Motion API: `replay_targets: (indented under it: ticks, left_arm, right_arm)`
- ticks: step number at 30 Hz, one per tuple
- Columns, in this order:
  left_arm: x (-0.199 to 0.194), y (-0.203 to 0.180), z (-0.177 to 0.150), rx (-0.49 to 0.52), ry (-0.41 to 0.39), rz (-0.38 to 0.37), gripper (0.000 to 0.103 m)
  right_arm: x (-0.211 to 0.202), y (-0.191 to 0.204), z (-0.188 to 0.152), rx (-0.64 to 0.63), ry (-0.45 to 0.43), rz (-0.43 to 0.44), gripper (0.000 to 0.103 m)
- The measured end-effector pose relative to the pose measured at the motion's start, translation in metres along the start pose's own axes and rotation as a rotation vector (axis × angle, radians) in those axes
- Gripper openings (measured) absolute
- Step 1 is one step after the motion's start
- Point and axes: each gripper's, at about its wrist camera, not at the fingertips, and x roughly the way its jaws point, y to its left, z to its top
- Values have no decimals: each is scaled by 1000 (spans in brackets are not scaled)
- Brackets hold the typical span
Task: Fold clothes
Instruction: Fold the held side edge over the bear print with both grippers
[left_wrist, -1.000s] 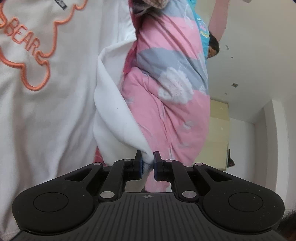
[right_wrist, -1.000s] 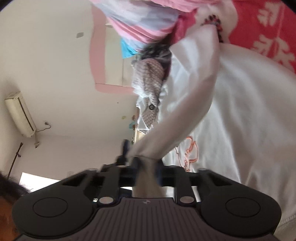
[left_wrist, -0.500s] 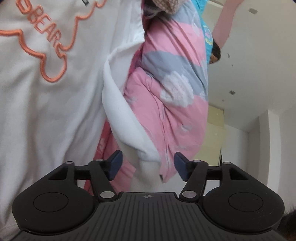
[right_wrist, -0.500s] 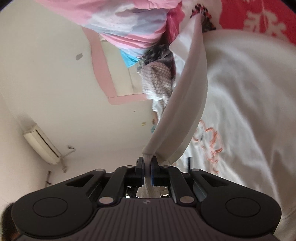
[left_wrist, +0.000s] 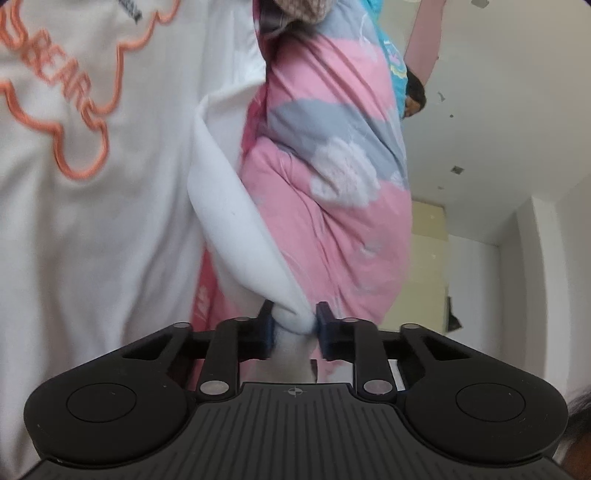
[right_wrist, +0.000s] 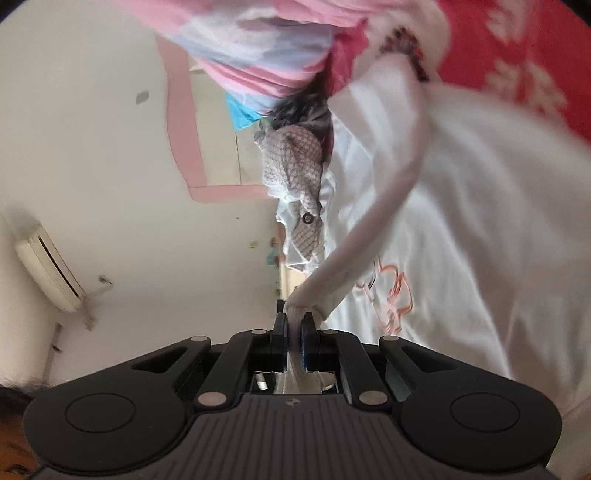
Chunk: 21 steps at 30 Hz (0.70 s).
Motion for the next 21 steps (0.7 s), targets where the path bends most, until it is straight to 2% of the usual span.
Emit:
replay_targets:
  ticks: [2, 4, 6, 8, 10, 13, 14, 16, 17, 19, 21]
  left_arm:
    - [-5, -15, 1, 68, -18, 6, 13]
    - [-13, -36, -3, 184, -37, 7, 11]
    - [-24, -51, -12, 291, -50, 30, 11]
    - [-34, -51, -20, 320, -48, 63, 10]
    - [-43, -41, -28, 324, -36, 123, 9]
    - [-48, -19, -42, 353, -17, 266, 8]
    - [-48, -12, -47, 367, -10, 315, 8]
    - [-49, -2, -52, 368, -8, 355, 8]
    - [-51, -2, -53, 367, -22, 355, 8]
    - [-58, -14, -52, 391, -78, 304, 8]
    - [-62, -31, -54, 449, -118, 250, 8]
  right_arm:
    - [5, 18, 0, -88, 25, -12, 8]
    - [10, 34, -5, -179, 73, -48, 8]
    - [15, 40, -12, -232, 130, -123, 8]
    - [19, 34, -19, -248, 189, -224, 8]
    - [20, 21, -26, -240, 227, -319, 8]
    - [25, 9, -33, -252, 266, -437, 8]
    - [29, 10, -35, -266, 271, -456, 8]
    - [35, 22, -38, -313, 279, -449, 8]
    - [37, 32, -40, -351, 283, -428, 8]
    - [41, 54, -41, -431, 298, -393, 8]
    - [42, 60, -37, -460, 332, -417, 8]
